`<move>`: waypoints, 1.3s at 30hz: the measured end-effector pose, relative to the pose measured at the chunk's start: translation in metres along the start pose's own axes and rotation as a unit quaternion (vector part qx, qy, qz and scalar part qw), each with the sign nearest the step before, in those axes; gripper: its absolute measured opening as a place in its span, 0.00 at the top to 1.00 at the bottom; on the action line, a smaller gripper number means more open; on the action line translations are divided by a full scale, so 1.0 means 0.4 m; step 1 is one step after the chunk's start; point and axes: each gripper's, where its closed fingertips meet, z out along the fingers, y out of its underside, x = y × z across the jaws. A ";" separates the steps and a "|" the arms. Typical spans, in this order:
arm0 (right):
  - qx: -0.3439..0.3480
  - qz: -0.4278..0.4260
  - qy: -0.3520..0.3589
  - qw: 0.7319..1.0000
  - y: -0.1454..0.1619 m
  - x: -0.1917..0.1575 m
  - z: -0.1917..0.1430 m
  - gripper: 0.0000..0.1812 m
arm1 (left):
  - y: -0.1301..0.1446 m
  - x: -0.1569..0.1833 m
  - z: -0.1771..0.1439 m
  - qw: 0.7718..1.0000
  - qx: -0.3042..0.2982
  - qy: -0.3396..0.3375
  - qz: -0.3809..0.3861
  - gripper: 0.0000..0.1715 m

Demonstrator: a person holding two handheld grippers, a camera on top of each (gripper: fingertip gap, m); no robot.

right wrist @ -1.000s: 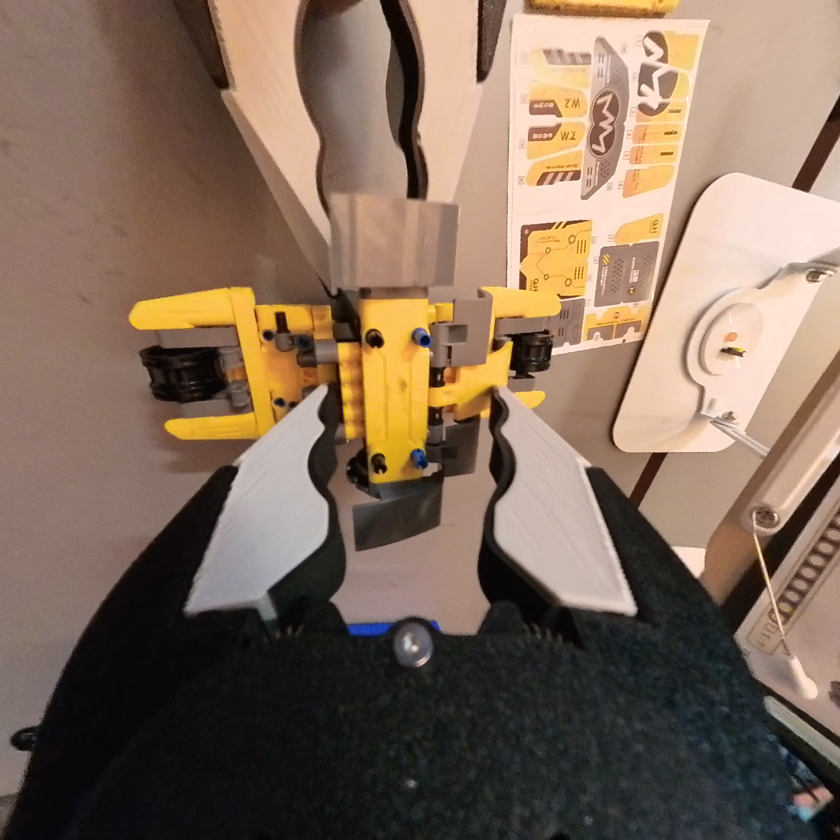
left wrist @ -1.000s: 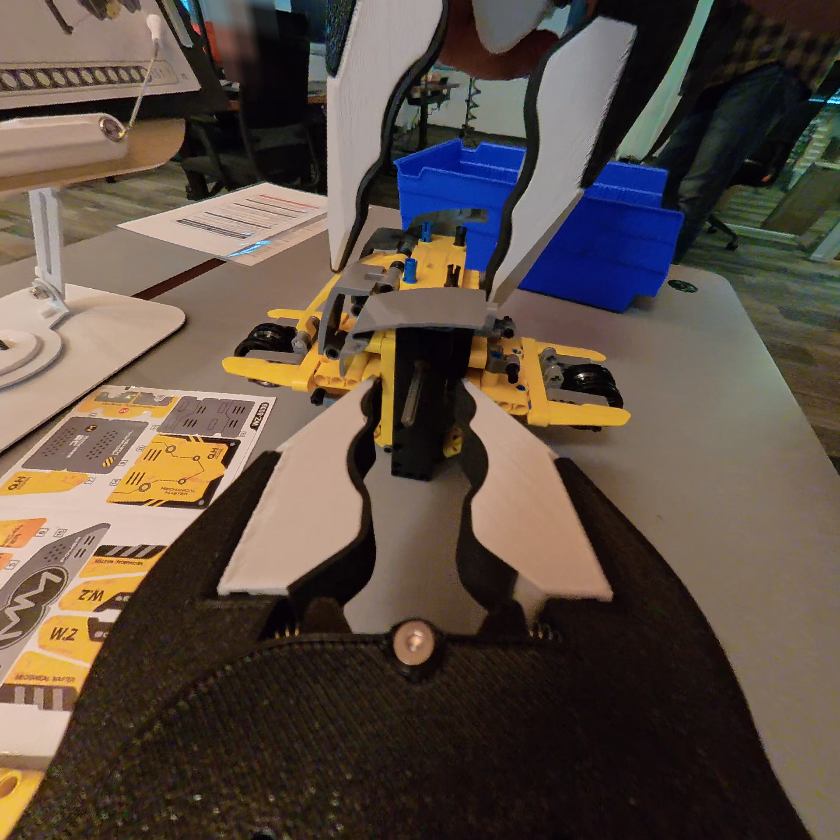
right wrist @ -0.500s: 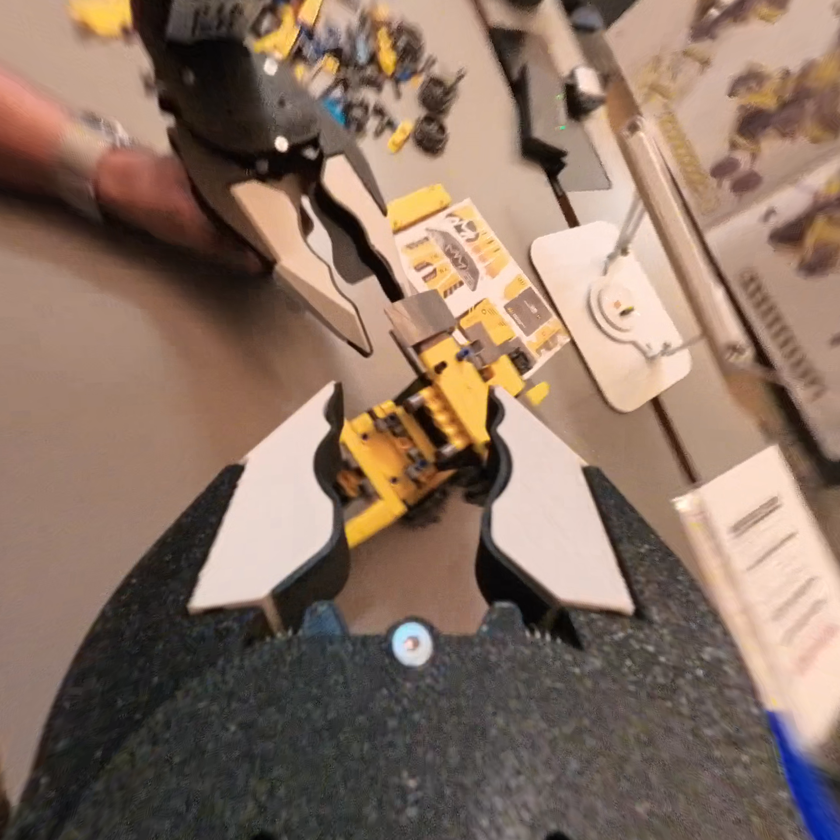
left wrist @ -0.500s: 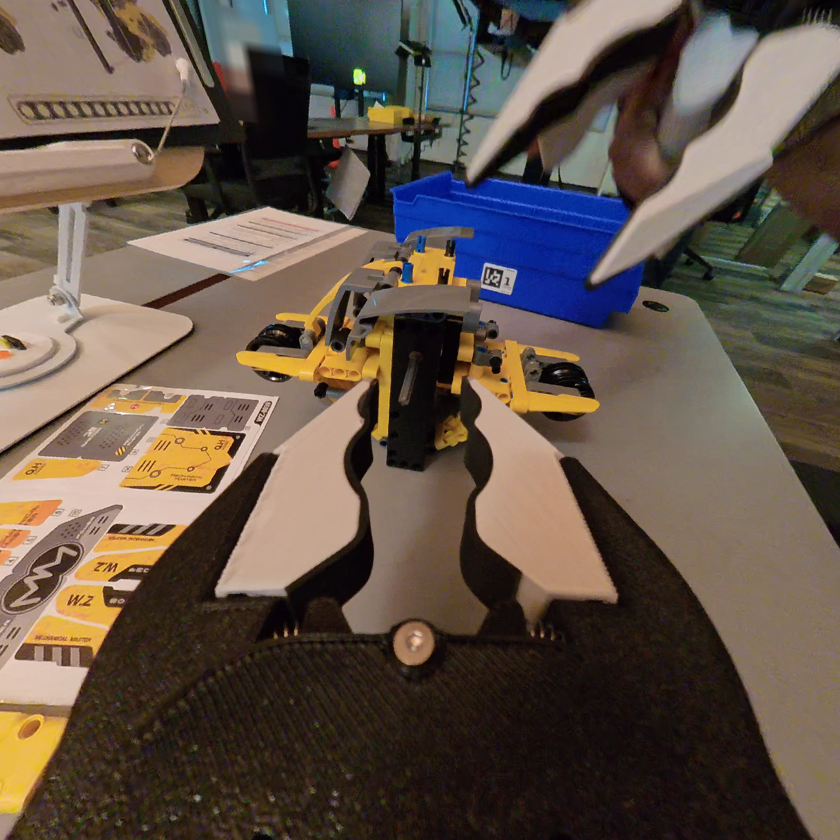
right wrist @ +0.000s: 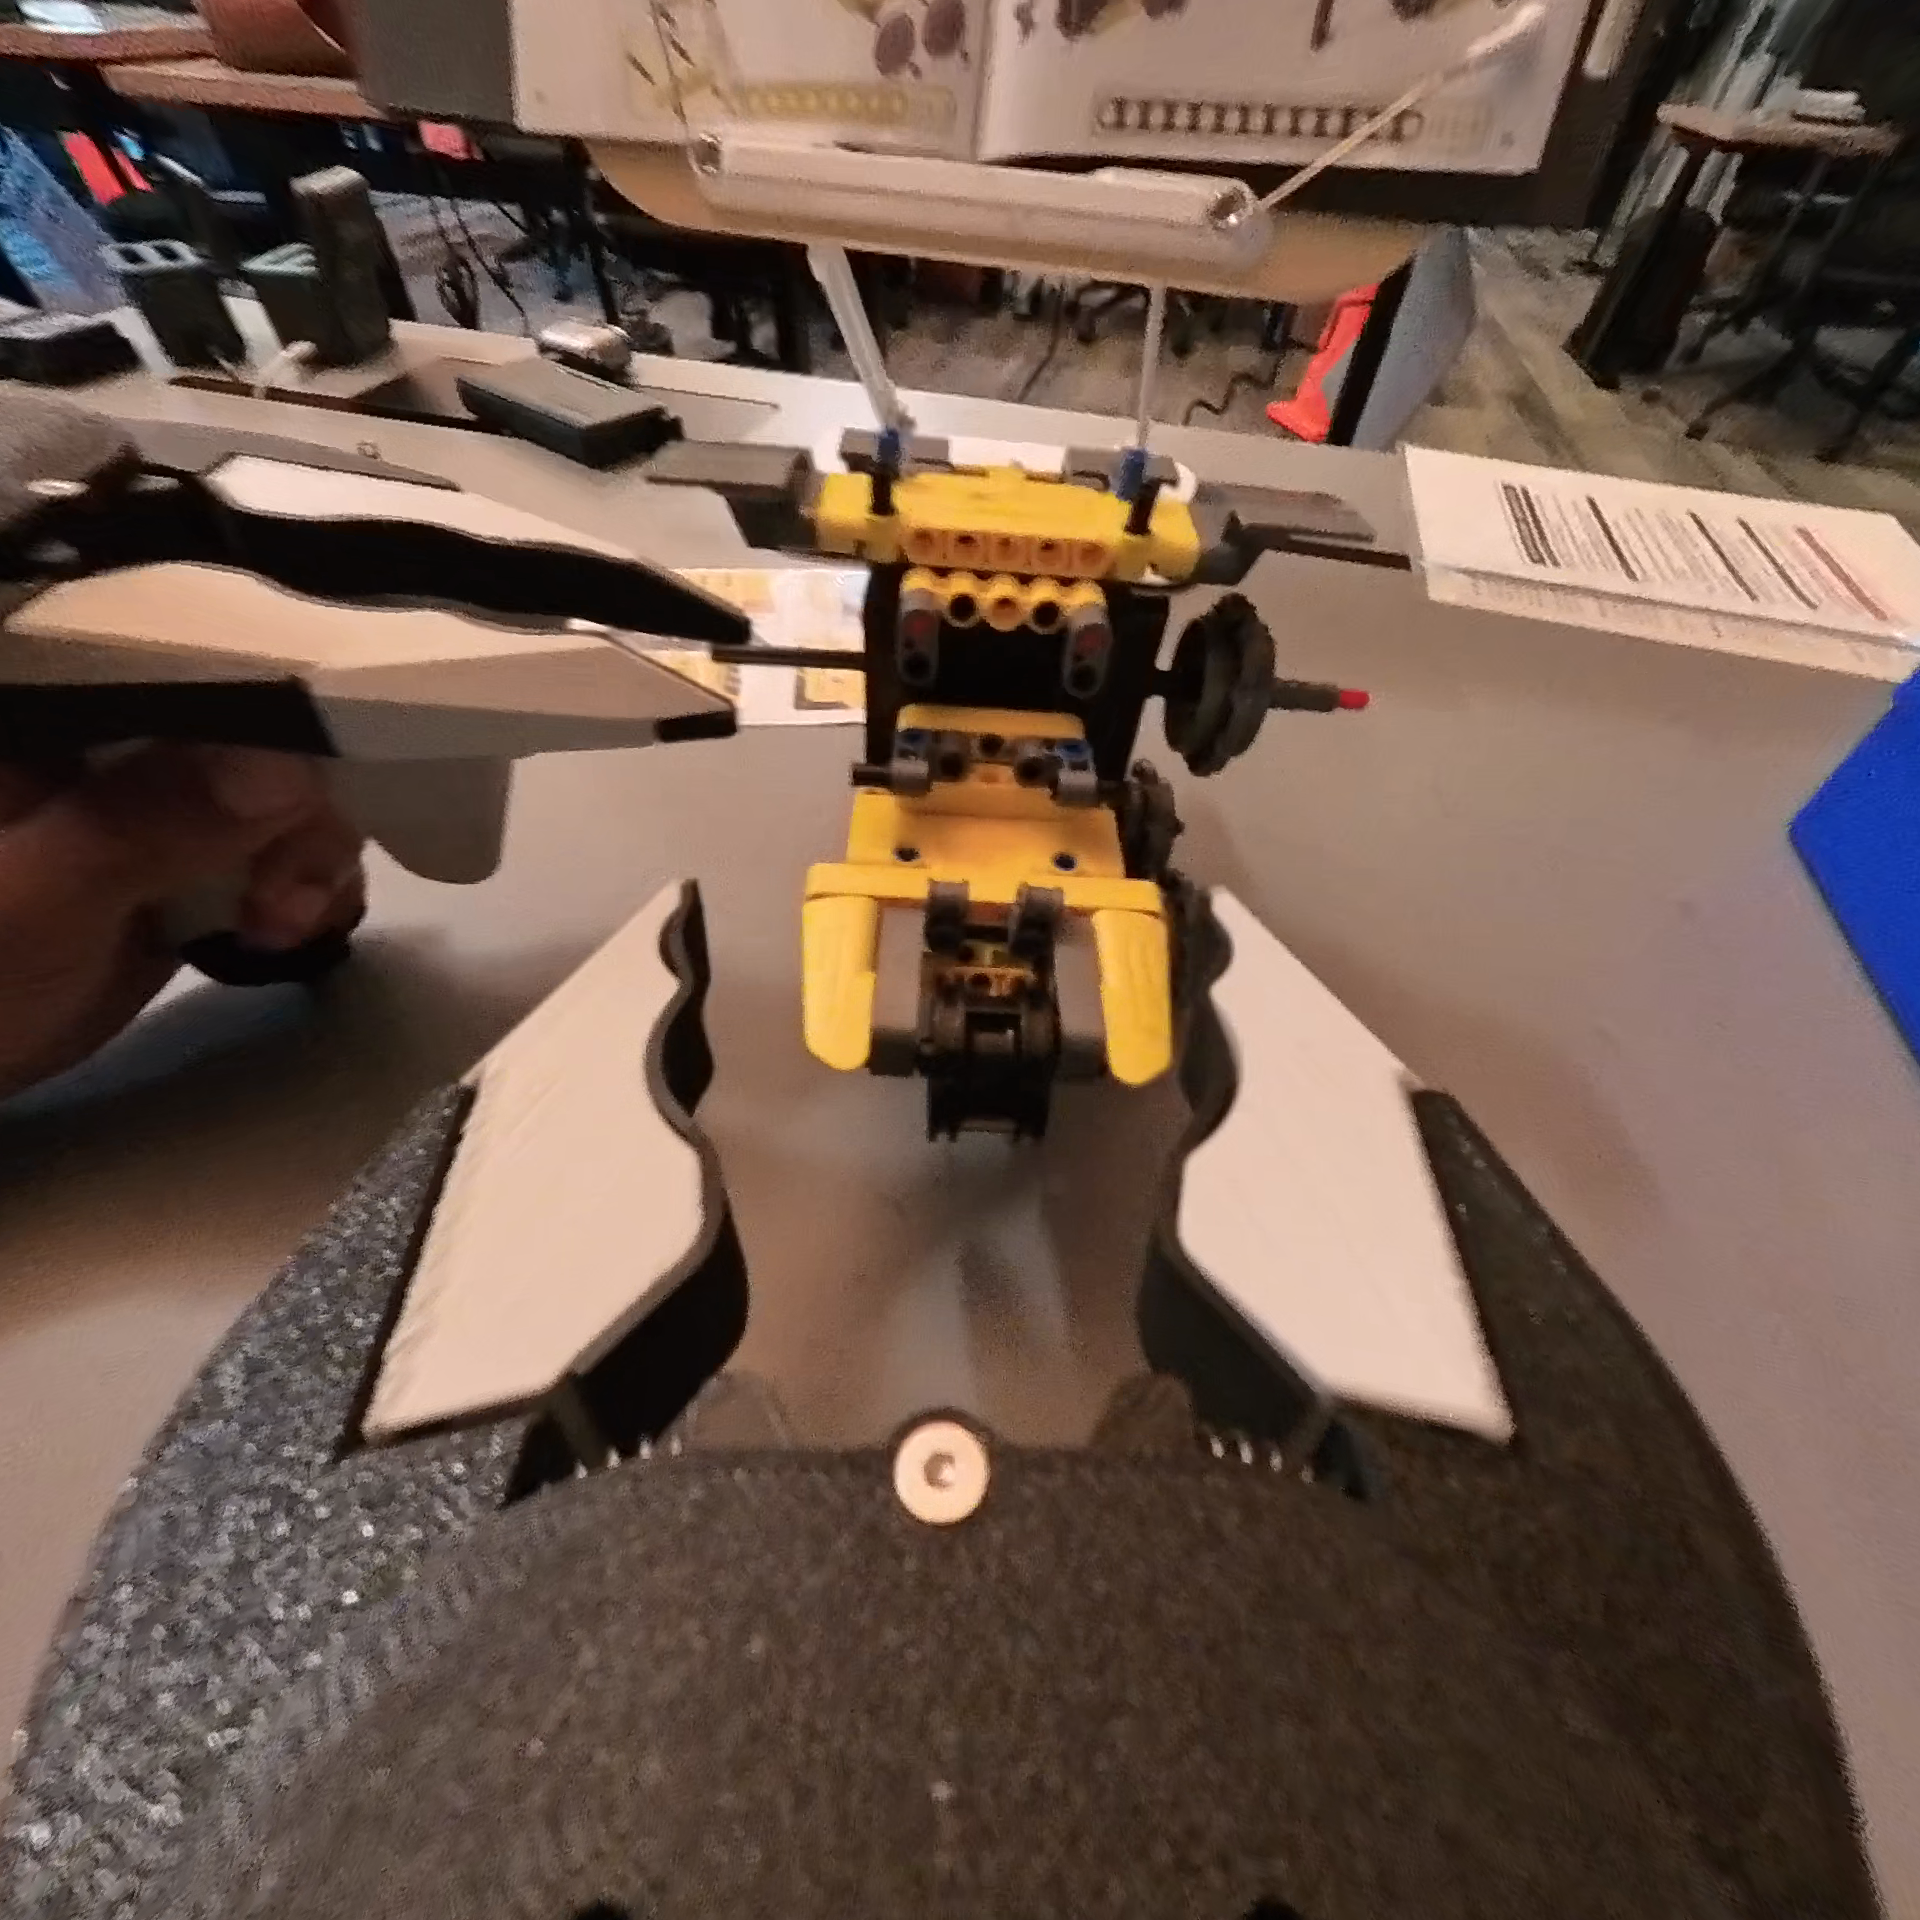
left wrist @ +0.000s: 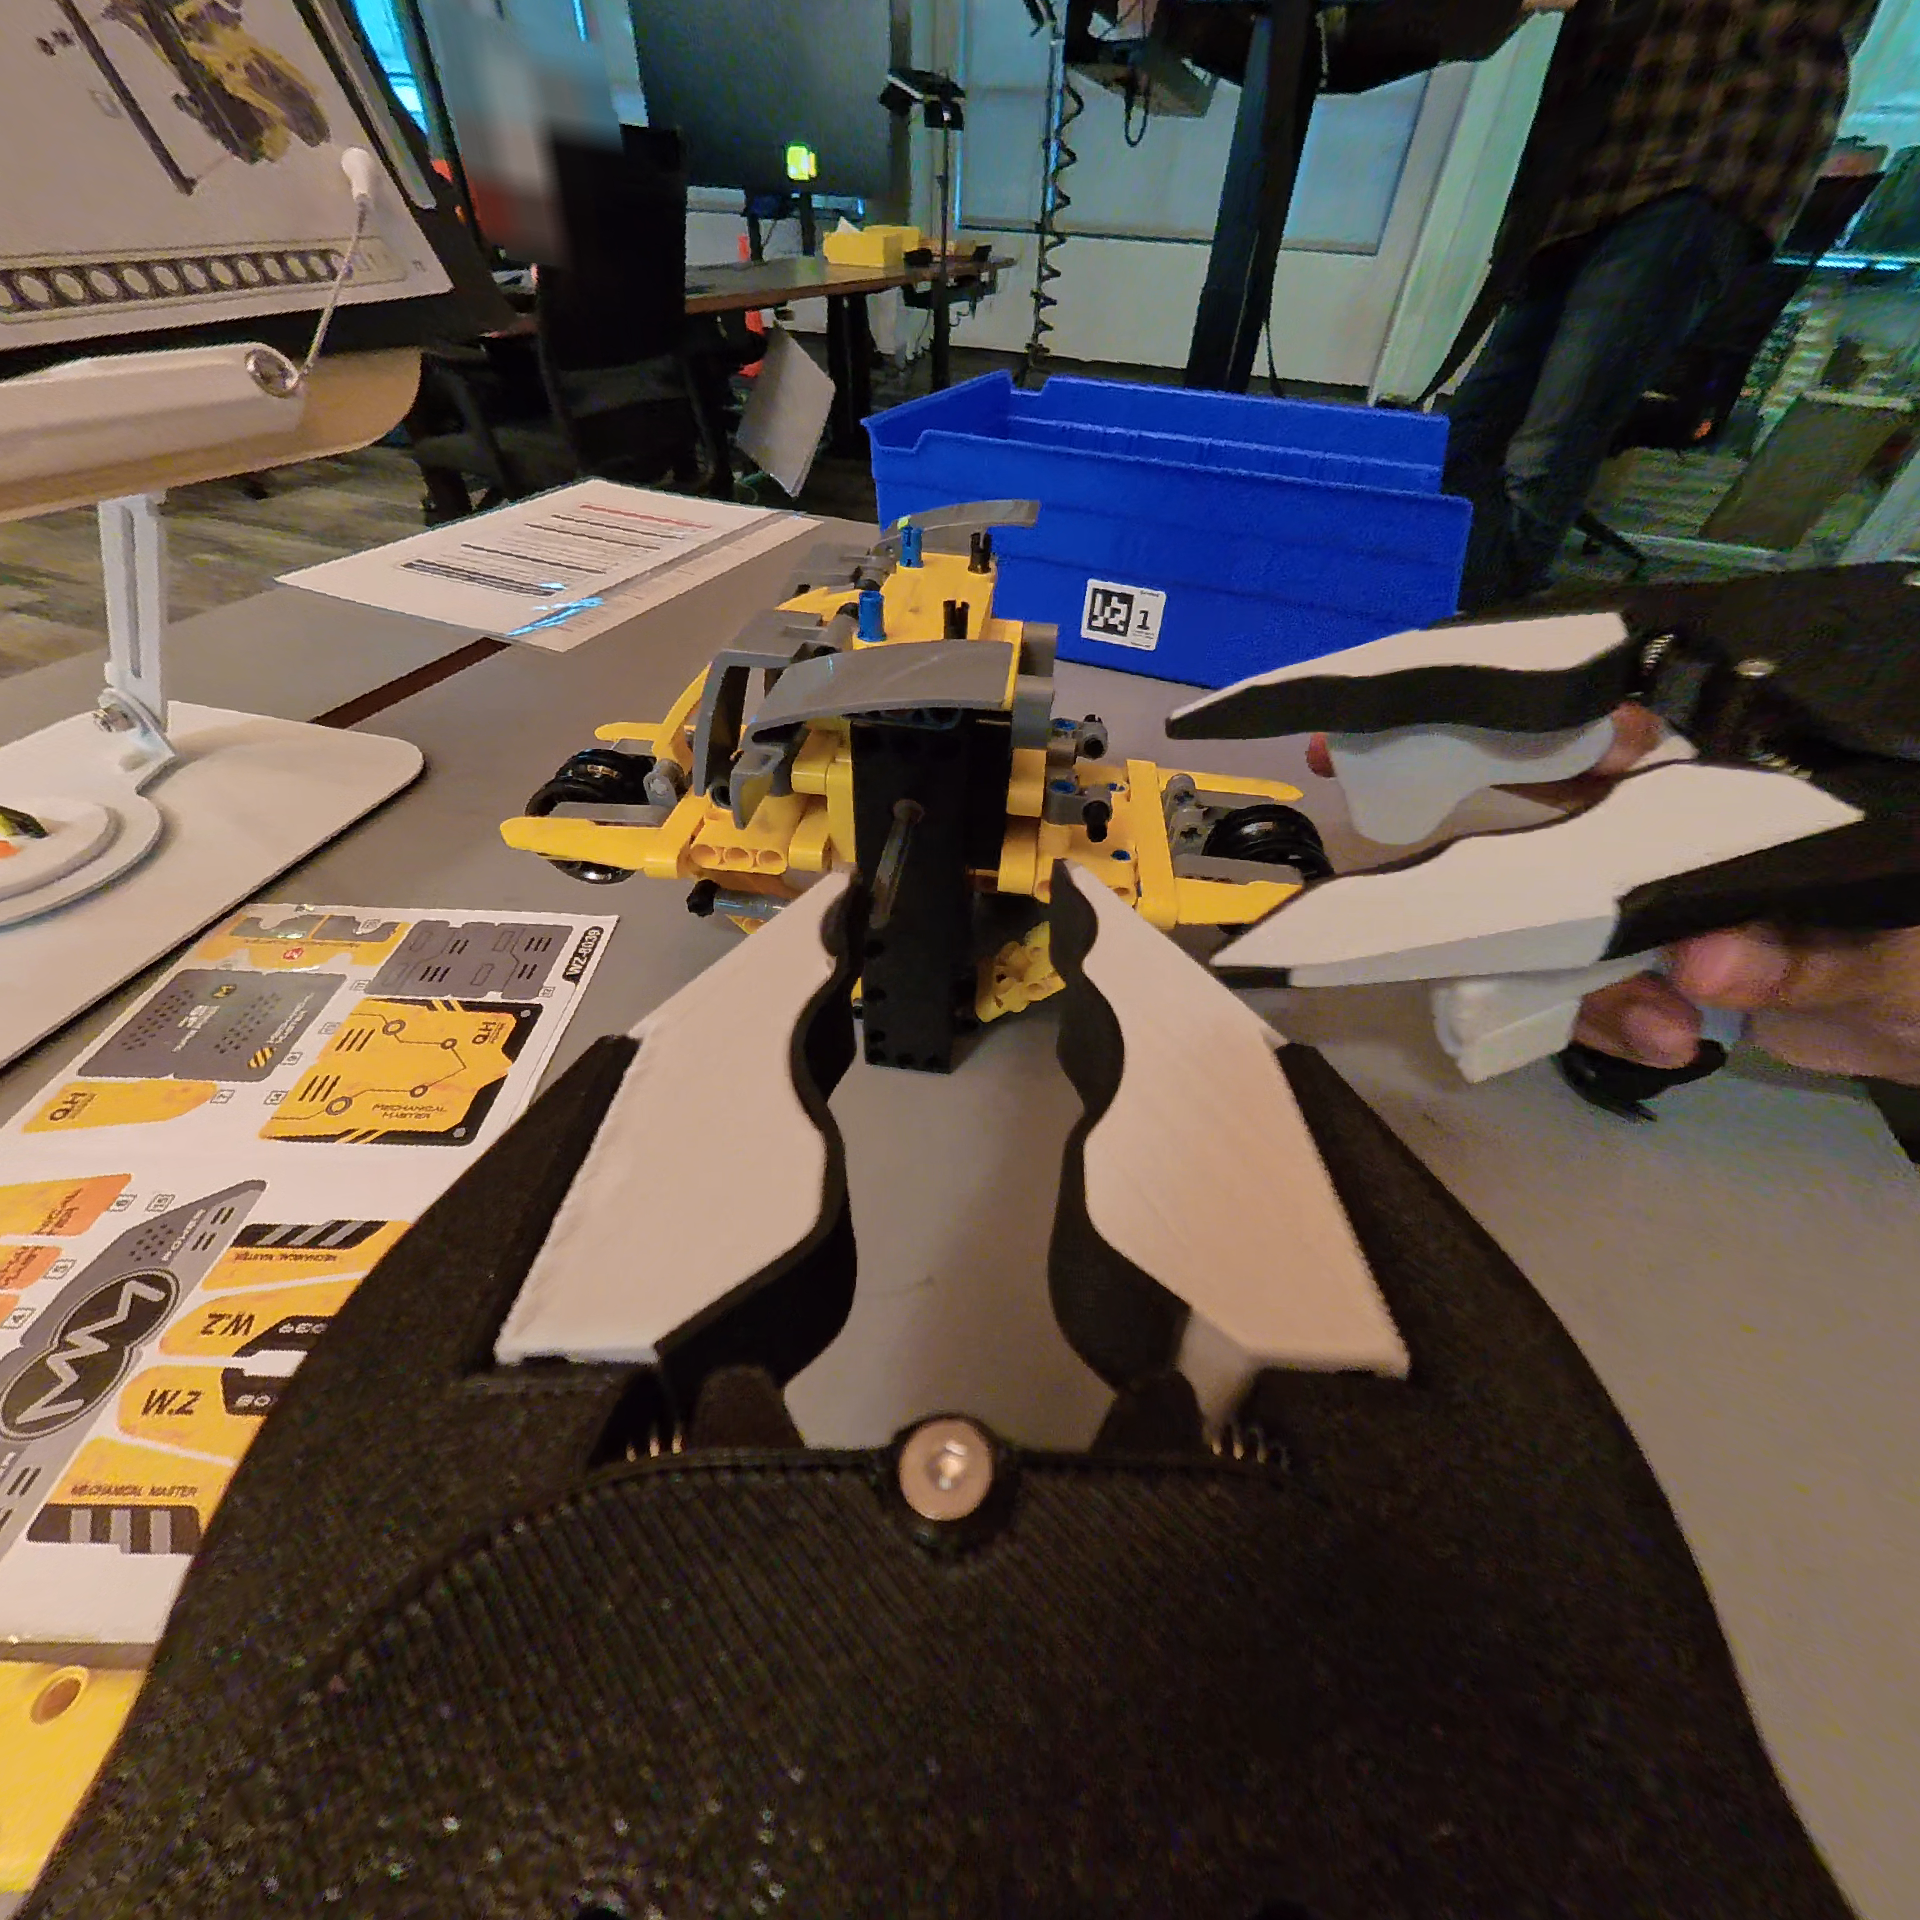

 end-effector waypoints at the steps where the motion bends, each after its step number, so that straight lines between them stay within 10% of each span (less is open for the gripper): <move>1: -0.008 0.007 0.002 1.000 0.008 0.007 0.007 0.48 | 0.001 0.003 0.001 1.000 -0.002 0.005 0.001 0.80; 14: -0.068 -0.024 -0.150 0.986 0.033 0.038 0.090 0.54 | 0.008 0.021 0.009 0.999 -0.013 0.010 0.029 0.78; 23: -0.088 -0.093 -0.347 0.929 0.016 0.038 0.157 0.54 | 0.004 0.015 0.007 0.999 -0.006 0.001 0.031 0.78; 39: -0.013 -0.075 -0.333 0.940 -0.025 0.083 0.146 0.57 | -0.002 0.016 0.012 0.999 0.002 0.001 0.038 0.75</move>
